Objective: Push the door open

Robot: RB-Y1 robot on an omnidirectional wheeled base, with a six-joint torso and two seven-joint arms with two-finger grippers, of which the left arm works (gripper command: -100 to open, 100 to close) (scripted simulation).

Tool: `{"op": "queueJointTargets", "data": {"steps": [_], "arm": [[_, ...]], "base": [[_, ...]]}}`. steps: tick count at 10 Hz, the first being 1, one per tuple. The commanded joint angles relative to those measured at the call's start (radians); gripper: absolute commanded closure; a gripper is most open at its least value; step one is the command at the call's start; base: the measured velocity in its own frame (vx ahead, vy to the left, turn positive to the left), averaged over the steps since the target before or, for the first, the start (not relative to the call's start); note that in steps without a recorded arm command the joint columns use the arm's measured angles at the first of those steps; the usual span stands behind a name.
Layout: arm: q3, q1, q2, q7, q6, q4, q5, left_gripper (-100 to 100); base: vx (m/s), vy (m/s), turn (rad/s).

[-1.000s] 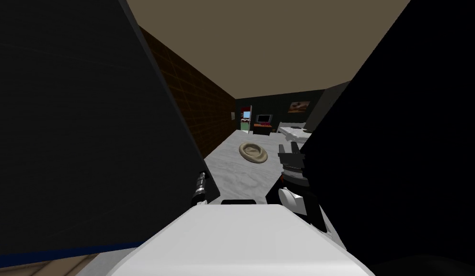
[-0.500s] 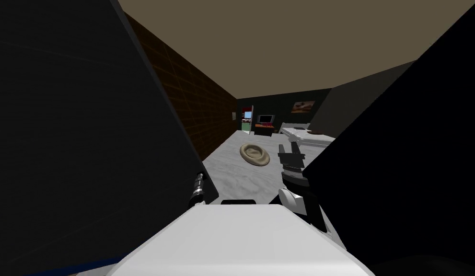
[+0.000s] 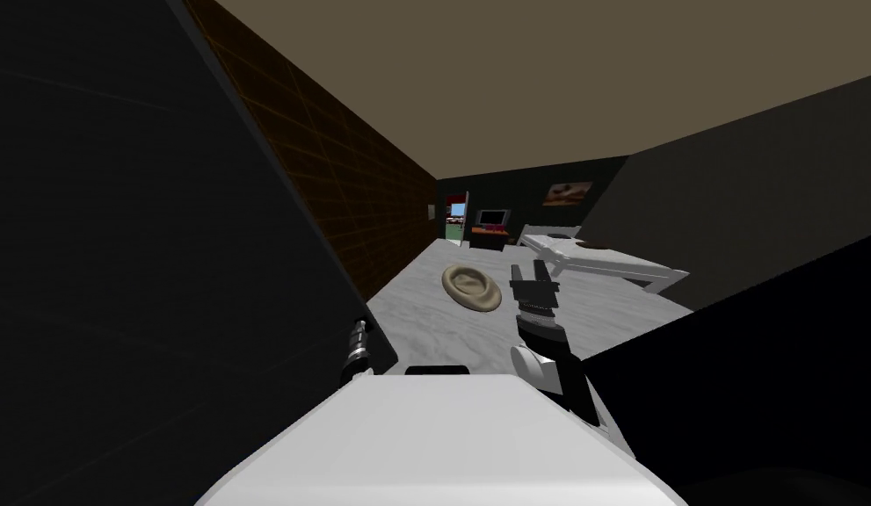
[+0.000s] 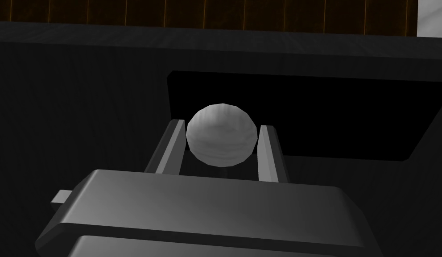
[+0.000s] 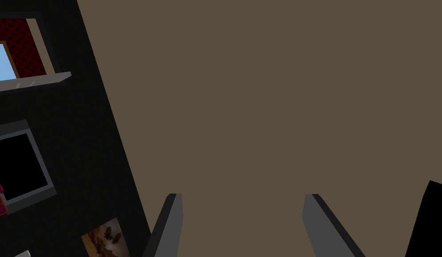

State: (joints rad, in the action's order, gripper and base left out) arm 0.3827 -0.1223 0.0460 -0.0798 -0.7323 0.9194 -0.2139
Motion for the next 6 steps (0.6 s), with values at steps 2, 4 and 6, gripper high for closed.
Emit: {"op": "queueJointTargets", "data": {"steps": [2, 4, 6], "arm": [[0.035, -0.001, -0.007, -0.011, -0.008, 0.003, -0.017, 100], [0.034, -0.005, -0.01, -0.011, 0.0, 0.007, -0.017, 100], [0.059, -0.006, 0.002, -0.018, -0.003, 0.007, -0.031, 100]], "base": [[0.223, 0.02, 0.064], [0.144, 0.008, 0.039], [0.176, 0.033, 0.026]]}}
